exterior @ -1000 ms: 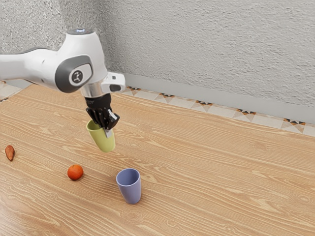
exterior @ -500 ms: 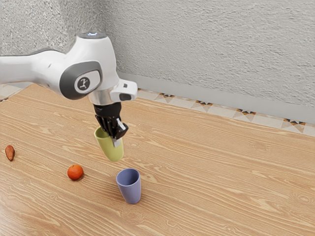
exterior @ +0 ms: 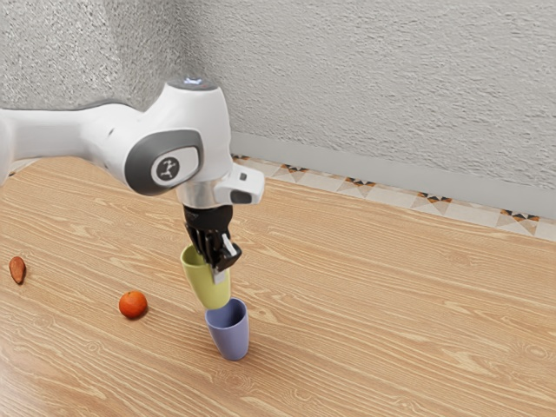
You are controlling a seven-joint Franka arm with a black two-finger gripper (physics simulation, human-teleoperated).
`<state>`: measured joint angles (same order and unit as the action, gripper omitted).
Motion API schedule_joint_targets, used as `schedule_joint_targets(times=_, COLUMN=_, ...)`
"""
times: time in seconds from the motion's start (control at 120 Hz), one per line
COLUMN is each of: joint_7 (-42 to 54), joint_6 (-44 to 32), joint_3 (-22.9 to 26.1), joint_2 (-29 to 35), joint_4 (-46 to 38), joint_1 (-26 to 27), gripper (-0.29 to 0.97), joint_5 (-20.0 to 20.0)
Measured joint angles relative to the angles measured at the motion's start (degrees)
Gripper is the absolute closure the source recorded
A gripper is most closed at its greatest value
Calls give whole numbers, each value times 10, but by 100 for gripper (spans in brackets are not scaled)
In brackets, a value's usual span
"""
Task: Place the left cup onto the right cup
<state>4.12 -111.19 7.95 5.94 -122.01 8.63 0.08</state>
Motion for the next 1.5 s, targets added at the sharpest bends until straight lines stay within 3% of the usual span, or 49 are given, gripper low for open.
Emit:
schedule_joint_targets(times=1.2, joint_7=-5, joint_6=-11, joint_3=10, joint_2=-42, joint_4=0, joint_1=0, gripper=78, joint_5=-2)
schedule_joint_targets(times=1.5, joint_7=-3, joint_6=-14, joint_3=11, joint_2=-46, joint_4=0, joint_1=0, gripper=27, joint_5=-10)
